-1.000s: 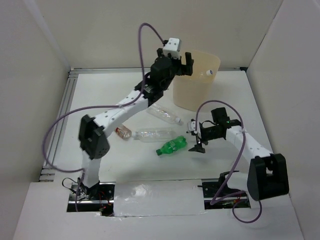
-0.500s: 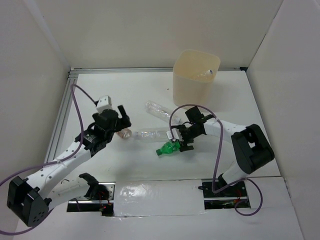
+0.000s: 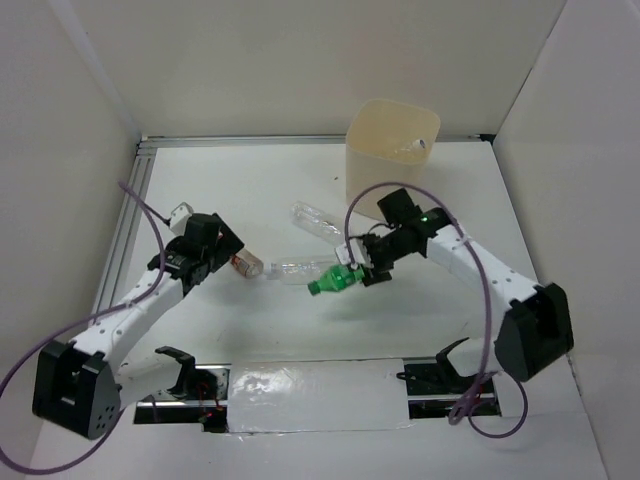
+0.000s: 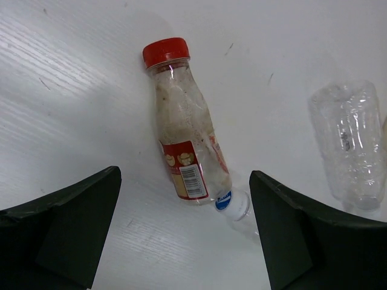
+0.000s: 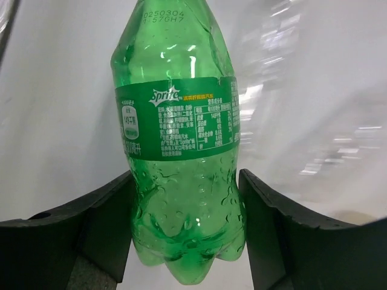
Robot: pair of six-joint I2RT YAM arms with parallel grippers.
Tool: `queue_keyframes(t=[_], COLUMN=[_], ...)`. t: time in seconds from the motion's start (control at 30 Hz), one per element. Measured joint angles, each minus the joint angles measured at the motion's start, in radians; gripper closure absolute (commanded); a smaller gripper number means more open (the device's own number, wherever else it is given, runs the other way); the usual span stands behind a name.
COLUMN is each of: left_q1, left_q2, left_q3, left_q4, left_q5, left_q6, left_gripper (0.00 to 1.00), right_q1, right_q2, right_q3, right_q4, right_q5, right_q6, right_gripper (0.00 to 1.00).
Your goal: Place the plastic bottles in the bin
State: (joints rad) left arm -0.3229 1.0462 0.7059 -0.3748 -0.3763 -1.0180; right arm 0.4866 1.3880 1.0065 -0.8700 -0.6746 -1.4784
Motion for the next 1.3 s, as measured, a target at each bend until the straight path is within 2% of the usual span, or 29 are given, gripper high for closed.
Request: queue_keyframes(t=[0.07,0.23,0.37,0.5,0.63,0.7,0.8,1.0,1.03,1.23,1.3], left_q1=[0.012,0.011,0.003,-0.003,-0.010,-0.012,-0.018,-0.039,-0.047,-0.090,-0.108], left_q2=[0.115,0.232,0.290,0.315,0.340,0.357,0.394,0.476,0.491,0.576,0.581], left_q3=[0.050,0.091,0.102,0.115,0.119,0.119,0.119,0.122,0.127,0.209,0.227], left_q4=[-0.014,-0.013,-0.007,-0.002,0.012,0.018,0.028,0.034,0.031,0.011,0.004], left_q5=[0.025,0.048,0.056,0.057,0.056,0.055,0.043,0.030,0.022,-0.012,-0.023], left_q6=[-0.018,-0.035,-0.032,-0.025,-0.016,-0.008,-0.005,-0.009,-0.011,-0.035,-0.035], left_gripper=[0.00,0.00,0.00,0.00,0.00,0.00,0.00,0.01,0.03,0.64,0.73], right_q1=[0.000,-0.013,-0.085,-0.212,-0.338,-0.388,-0.430,-0.466,-0.475,-0.548,-0.576], right_q2=[-0.061,-0.090,0.018,0.164,0.318,0.385,0.435,0.425,0.417,0.272,0.193], right_q3=[0.129,0.395,0.605,0.735,0.822,0.863,0.877,0.879,0.879,0.789,0.728], right_q4=[0.015,0.222,0.384,0.463,0.440,0.393,0.325,0.294,0.294,0.302,0.306], right_q5=[-0.025,0.016,0.118,0.194,0.211,0.204,0.186,0.088,0.065,-0.064,-0.128], right_q6=[0.098,0.431,0.656,0.764,0.805,0.808,0.808,0.843,0.856,0.908,0.899], right_gripper=[0.70,0.70,0.70,0.67,0.56,0.37,0.01,0.01,0.01,0.01,0.04])
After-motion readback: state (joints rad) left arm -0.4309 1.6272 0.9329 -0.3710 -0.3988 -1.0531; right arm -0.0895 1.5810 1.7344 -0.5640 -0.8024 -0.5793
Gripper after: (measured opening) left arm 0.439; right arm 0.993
